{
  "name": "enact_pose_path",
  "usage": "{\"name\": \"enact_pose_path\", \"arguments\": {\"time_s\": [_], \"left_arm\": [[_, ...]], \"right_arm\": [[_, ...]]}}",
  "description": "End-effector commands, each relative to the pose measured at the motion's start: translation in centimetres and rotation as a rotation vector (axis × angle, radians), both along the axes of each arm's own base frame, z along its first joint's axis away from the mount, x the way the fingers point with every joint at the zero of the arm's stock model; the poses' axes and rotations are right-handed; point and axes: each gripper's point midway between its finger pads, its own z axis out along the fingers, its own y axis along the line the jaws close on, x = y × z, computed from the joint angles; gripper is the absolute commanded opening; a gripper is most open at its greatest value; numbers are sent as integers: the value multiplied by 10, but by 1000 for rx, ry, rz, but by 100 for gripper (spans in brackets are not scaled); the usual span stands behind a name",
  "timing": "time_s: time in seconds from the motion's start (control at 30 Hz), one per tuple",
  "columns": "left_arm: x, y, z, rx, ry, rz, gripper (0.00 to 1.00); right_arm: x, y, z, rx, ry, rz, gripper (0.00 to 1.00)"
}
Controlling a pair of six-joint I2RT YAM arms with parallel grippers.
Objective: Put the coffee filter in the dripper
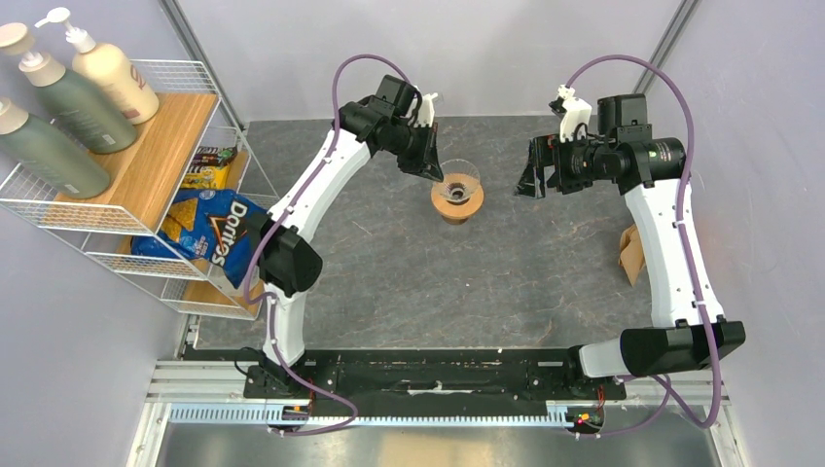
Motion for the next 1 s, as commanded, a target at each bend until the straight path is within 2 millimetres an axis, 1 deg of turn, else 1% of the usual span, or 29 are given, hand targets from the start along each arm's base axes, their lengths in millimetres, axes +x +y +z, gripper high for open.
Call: {"name": "enact_pose_path", "arguments": {"time_s": [0.0,0.2,0.4,0.5,0.8,0.83,0.87,0.93,0.97], "left_arm": [[13,-10,16,-44,-52,20,3],[20,-9,5,-17,-60,32,3],[30,-13,3,-29,-76,45,5],[32,-15,1,-28,-72,50,5],[34,-16,-16,-8,-32,64,6],[34,-16,-17,-8,-32,64,7],[35,-16,-17,-7,-30,64,11],[34,-17,-17,-10,-27,60,22],[34,-17,-17,-12,-27,57,26]], "right_arm": [[-5,0,11,15,-40,0,97],[-5,-2,9,9,-37,-6,97],[-7,1,8,27,-25,4,97],[-8,1,6,26,-21,4,97],[-5,2,7,33,-18,7,97],[-5,2,7,35,-16,9,97],[-4,2,6,36,-15,10,97],[-4,2,6,37,-12,11,97],[-3,3,5,39,-10,13,97]]}}
